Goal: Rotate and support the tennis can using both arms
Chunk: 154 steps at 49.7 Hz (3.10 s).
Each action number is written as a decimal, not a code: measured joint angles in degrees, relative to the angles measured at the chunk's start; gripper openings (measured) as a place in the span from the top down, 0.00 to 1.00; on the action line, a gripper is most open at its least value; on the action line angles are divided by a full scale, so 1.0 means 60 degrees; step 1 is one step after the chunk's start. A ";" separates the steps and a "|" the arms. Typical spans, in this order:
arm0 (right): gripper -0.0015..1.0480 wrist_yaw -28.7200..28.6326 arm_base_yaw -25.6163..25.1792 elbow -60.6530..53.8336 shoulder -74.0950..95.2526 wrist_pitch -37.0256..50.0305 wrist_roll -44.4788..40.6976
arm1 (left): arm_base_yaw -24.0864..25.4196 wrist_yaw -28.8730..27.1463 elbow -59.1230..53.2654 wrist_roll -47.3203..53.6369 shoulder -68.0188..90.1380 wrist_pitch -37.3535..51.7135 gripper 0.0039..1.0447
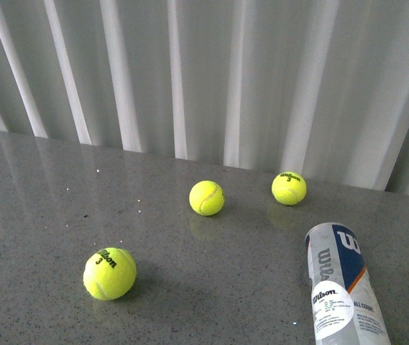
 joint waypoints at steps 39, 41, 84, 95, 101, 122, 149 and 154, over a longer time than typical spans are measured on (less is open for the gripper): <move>0.07 0.0113 0.2477 0.4186 1.1081 -0.3461 0.3927 | 0.0000 0.0011 0.0000 0.0000 0.0000 0.0000 0.06; 0.07 0.0120 0.2477 0.4186 1.1224 -0.3282 0.3789 | 0.0000 0.0011 0.0000 0.0000 0.0000 0.0000 0.06; 0.39 0.0007 0.2736 0.4524 1.2684 -0.1541 0.2076 | 0.0000 0.0007 0.0000 0.0000 0.0000 0.0000 0.06; 0.65 -0.0044 0.2736 0.4495 1.2531 -0.1519 0.1785 | 0.0000 0.0011 0.0000 0.0000 0.0000 0.0000 0.06; 0.73 -0.0066 0.2823 0.4317 1.2014 -0.1555 0.1086 | 0.0000 0.0007 0.0000 0.0000 0.0000 0.0000 0.06; 0.88 -0.1778 0.2528 0.3340 0.9198 -0.2433 -0.6918 | 0.0000 0.0007 0.0000 0.0000 0.0000 0.0000 0.06; 0.89 -0.1355 0.2725 0.3384 1.0699 -0.1745 -1.2539 | 0.0000 0.0007 0.0000 0.0000 0.0000 0.0000 0.06; 0.89 -0.1446 0.3071 0.3493 1.1016 -0.1446 -1.2557 | 0.0000 0.0007 0.0000 0.0000 0.0000 0.0000 0.06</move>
